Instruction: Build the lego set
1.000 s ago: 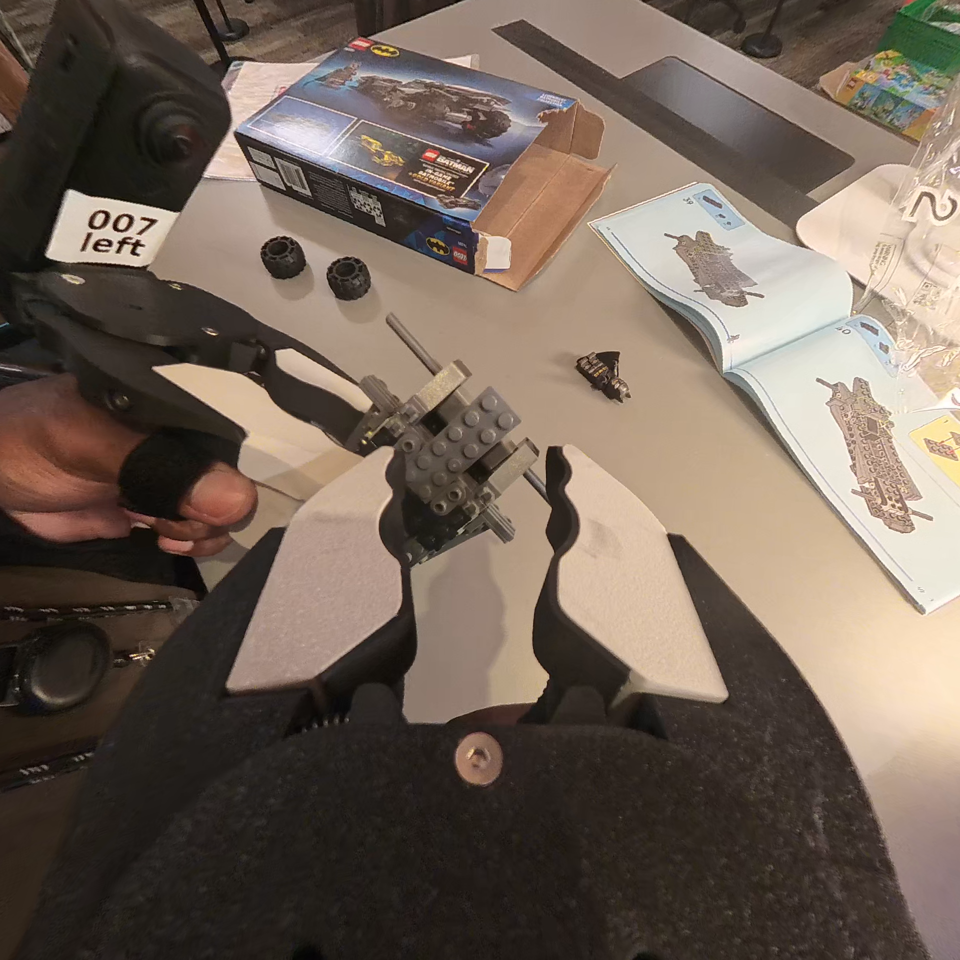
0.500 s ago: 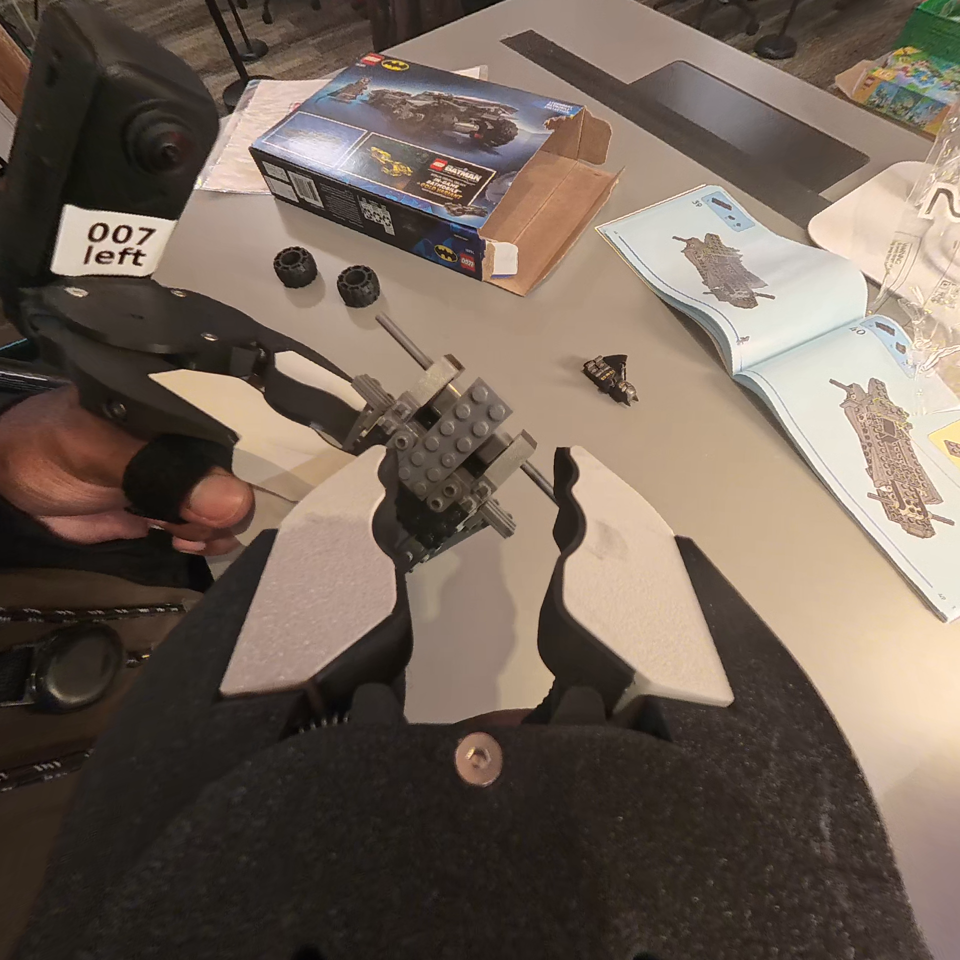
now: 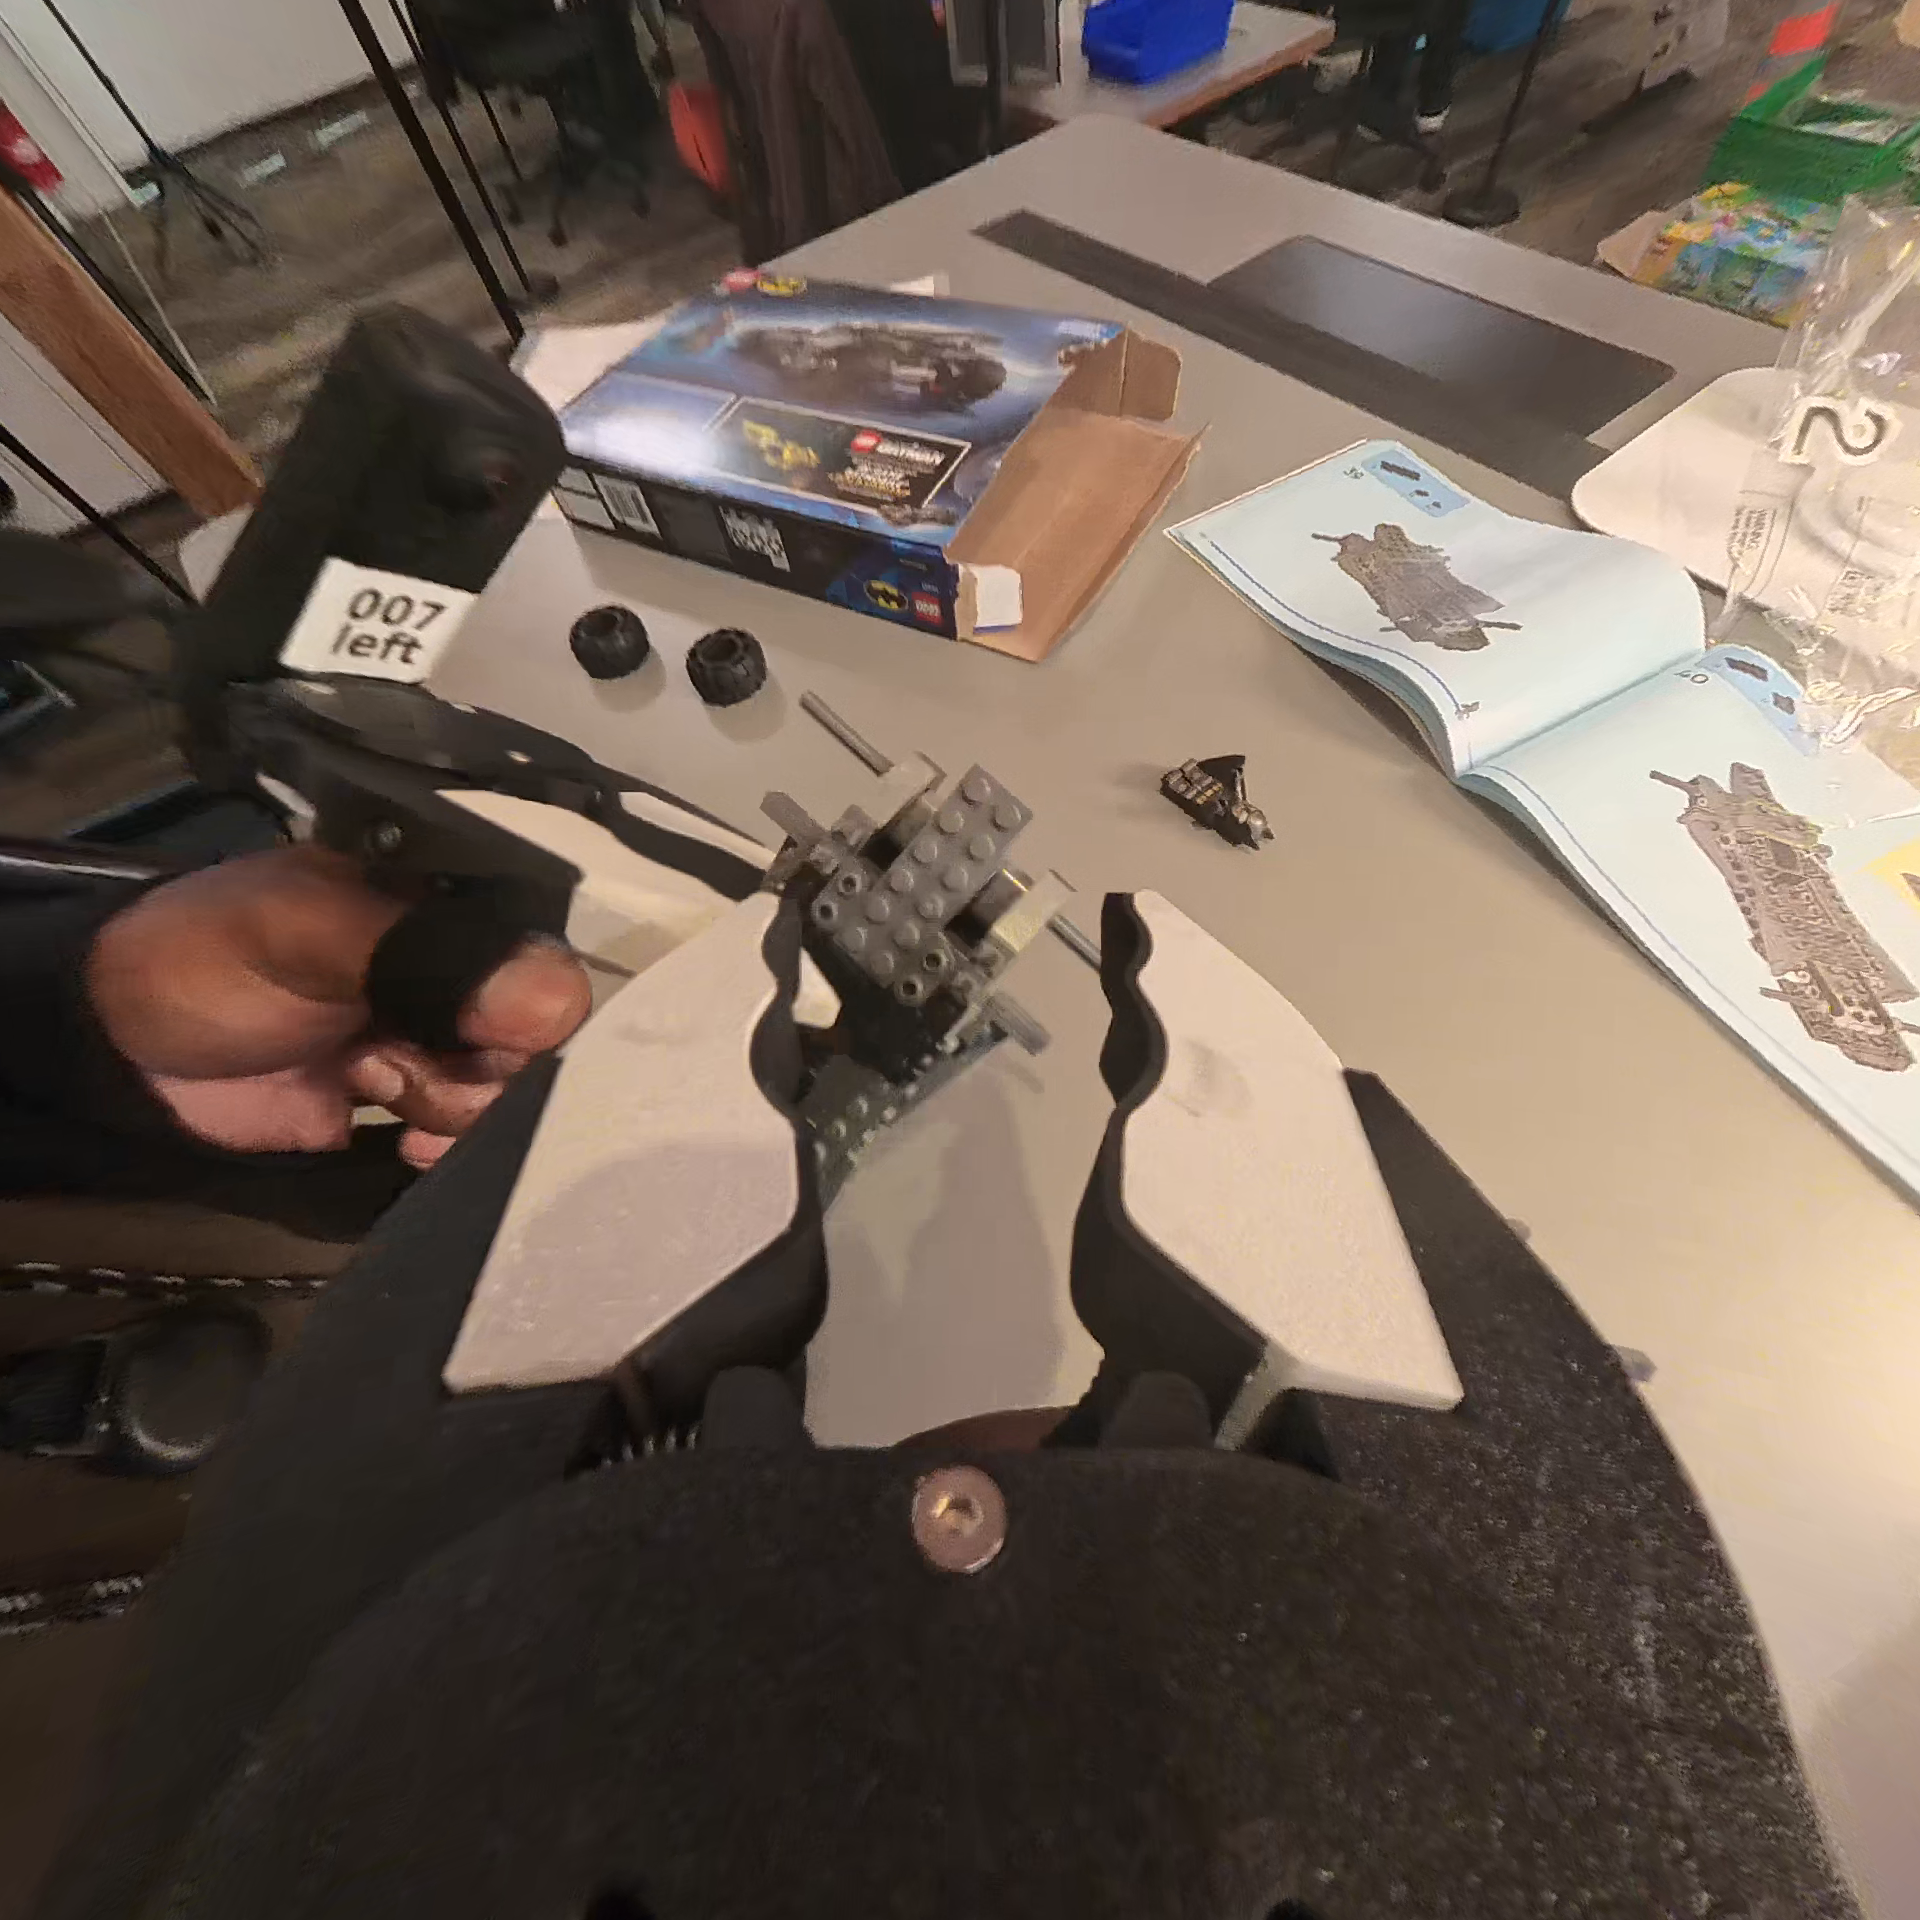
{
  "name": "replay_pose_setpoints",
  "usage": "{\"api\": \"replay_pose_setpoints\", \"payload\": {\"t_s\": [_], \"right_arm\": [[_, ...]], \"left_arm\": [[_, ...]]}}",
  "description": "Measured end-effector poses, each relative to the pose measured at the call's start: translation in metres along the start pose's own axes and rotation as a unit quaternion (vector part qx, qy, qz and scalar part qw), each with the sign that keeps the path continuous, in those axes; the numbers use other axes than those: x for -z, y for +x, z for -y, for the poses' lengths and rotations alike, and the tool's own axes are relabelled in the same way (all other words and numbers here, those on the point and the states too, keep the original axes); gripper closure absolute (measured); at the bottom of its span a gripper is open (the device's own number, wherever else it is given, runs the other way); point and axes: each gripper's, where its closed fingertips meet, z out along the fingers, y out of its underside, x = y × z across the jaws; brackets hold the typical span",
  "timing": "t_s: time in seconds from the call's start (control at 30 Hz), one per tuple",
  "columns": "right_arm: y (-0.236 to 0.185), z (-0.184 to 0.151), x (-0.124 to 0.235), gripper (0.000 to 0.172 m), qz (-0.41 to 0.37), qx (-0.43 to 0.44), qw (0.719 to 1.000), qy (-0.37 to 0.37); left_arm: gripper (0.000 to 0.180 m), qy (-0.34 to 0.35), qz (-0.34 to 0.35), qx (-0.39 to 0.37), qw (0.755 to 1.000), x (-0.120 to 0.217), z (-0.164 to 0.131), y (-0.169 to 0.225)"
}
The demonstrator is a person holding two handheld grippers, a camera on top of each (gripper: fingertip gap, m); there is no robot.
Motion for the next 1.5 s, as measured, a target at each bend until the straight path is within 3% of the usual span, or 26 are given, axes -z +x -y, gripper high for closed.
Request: {"api": "replay_pose_setpoints", "payload": {"t_s": [0.13, 0.37, 0.47, 0.77, 0.93, 1.17, 1.5], "right_arm": [[0.023, -0.024, 0.009, 0.117, -0.027, -0.020, 0.999, -0.031], [0.060, -0.119, 0.011, 0.121, -0.076, -0.081, 0.982, -0.150], [0.062, -0.139, 0.007, 0.121, -0.091, -0.102, 0.978, -0.159], [0.079, -0.144, 0.006, 0.123, -0.149, -0.134, 0.972, -0.118], [0.084, -0.136, 0.008, 0.122, -0.144, -0.130, 0.977, -0.090], [0.108, -0.122, 0.001, 0.122, -0.115, -0.096, 0.986, -0.074], [0.163, -0.131, 0.024, 0.122, -0.160, -0.079, 0.979, -0.100]], "left_arm": [[0.146, 0.006, -0.011, 0.038, 0.999, 0.006, 0.002, -0.009], [0.146, 0.011, -0.042, 0.087, 0.995, 0.014, 0.005, -0.015], [0.146, 0.007, -0.050, 0.093, 0.994, 0.019, 0.006, -0.017], [0.145, -0.009, -0.069, 0.094, 0.993, 0.029, 0.003, -0.017], [0.145, -0.001, -0.074, 0.109, 0.991, 0.029, 0.003, -0.026], [0.146, 0.026, -0.064, 0.129, 0.989, 0.010, 0.013, -0.037], [0.146, 0.037, -0.047, 0.158, 0.986, -0.018, 0.012, -0.048]]}}
